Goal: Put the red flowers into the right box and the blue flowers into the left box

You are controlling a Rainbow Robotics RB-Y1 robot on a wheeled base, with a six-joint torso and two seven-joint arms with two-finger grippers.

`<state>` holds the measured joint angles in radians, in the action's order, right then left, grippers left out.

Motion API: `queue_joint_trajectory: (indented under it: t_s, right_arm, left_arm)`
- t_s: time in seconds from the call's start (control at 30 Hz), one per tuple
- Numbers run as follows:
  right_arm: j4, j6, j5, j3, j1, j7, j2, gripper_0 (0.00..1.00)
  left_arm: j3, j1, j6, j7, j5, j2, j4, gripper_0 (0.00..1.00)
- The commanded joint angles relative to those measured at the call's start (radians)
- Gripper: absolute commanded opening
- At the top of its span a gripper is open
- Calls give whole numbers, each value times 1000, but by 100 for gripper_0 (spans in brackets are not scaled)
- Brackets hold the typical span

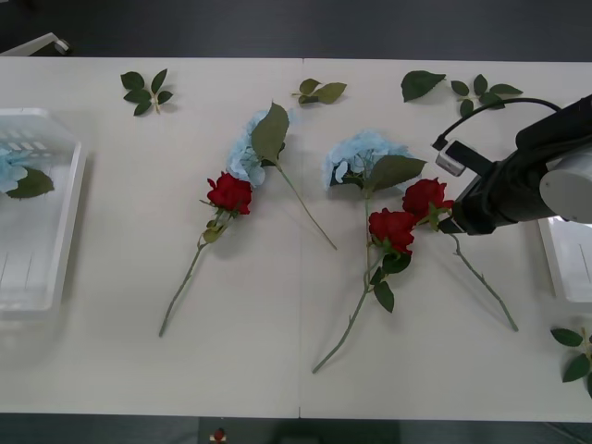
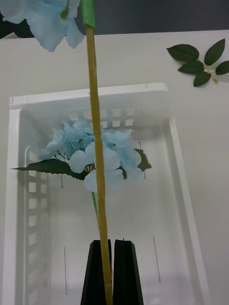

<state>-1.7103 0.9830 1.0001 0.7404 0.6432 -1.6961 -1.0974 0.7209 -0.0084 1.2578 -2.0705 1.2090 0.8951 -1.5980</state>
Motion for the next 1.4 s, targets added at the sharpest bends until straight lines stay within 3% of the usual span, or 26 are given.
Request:
queue_joint_trajectory:
  t_s: [0.03,0.33,0.53,0.57,0.63,0.73,0.9,1.03,1.1,1.3,1.4]
  right_arm:
    - [-42,-6,-40,-7,-34,0,-19,100]
    - [-25,-23,-58,13,-54,-8,-10,100]
    - [43,-149,-63,100,-34,-2,1,100]
    - [57,-156,-63,111,-28,-2,7,100]
    - [83,-161,-61,116,-20,-7,25,100]
    - [110,-162,-61,116,-14,-7,45,100]
    - [158,-161,-61,116,4,-8,83,100]
    - [175,-161,-60,117,9,-10,97,100]
    - [175,-161,-60,117,9,-10,97,82]
    - [181,-161,-52,123,10,-2,97,3]
    - [184,-161,-52,123,9,-4,97,0]
  left_arm:
    - [-12,51,-66,-63,20,28,-27,0]
    - [-92,134,-216,-79,18,28,-25,0]
    - [-107,148,-235,-80,46,28,-25,4]
    - [-107,148,-235,-82,49,28,-25,7]
    - [-107,148,-235,-82,55,28,-27,29]
    - [-103,148,-235,-85,55,28,-25,50]
    - [-81,140,-186,-89,78,28,-25,62]
    - [-52,97,-66,-91,104,28,-27,70]
    - [-49,62,2,-92,112,28,-27,72]
    - [-113,-107,187,-88,152,28,-27,72]
    - [-181,-194,215,-77,135,28,-27,72]
